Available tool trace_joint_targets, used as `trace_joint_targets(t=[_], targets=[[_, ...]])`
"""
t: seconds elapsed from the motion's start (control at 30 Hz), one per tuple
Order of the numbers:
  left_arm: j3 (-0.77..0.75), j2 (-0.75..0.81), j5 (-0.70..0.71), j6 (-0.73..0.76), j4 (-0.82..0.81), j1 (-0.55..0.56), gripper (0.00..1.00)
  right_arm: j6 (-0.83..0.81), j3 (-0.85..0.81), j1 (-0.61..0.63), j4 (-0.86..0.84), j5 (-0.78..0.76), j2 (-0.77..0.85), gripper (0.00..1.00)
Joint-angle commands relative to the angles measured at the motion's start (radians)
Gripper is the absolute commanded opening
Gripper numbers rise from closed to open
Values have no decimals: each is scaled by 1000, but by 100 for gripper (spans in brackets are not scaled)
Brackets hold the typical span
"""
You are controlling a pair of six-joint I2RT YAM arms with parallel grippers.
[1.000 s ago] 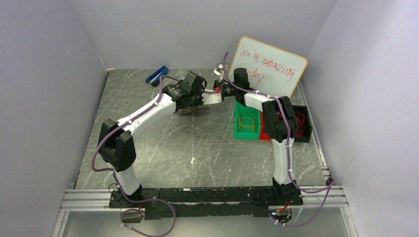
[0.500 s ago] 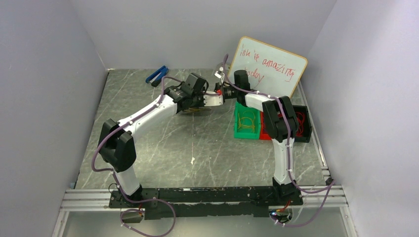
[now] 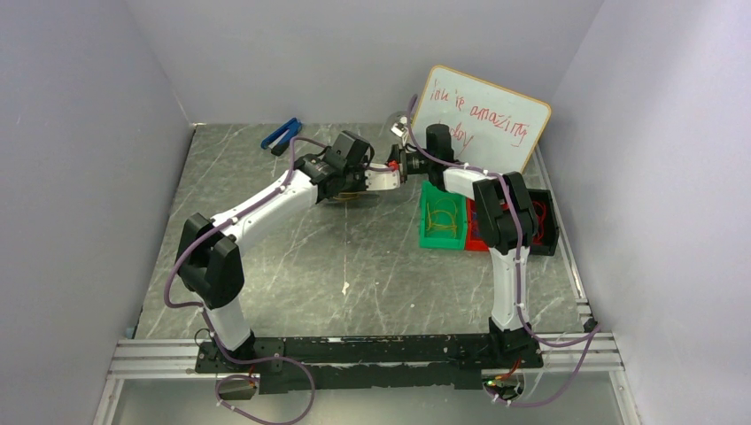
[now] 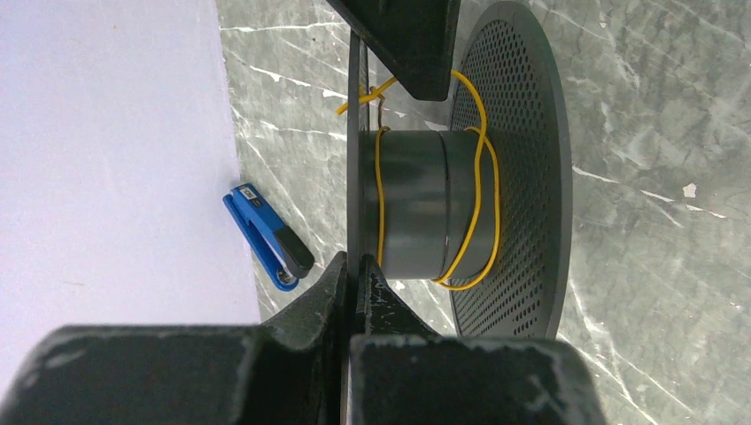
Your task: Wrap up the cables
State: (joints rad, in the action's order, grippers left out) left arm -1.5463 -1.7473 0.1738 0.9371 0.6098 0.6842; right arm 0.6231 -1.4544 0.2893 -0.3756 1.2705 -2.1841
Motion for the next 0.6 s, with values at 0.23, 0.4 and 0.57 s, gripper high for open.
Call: trace_joint_targets(t=[0.23,0.4,0.57], targets=[[-11,52,-26,-17,3,8,2,5,8,-9,-65,-28,57,0],[-26,49,-48,-48,31,9,2,72,25,-10,-150,-49,59,0],[-26,49,-65,-68,51,8,2,107,43,-13,-207,-51,61,2]])
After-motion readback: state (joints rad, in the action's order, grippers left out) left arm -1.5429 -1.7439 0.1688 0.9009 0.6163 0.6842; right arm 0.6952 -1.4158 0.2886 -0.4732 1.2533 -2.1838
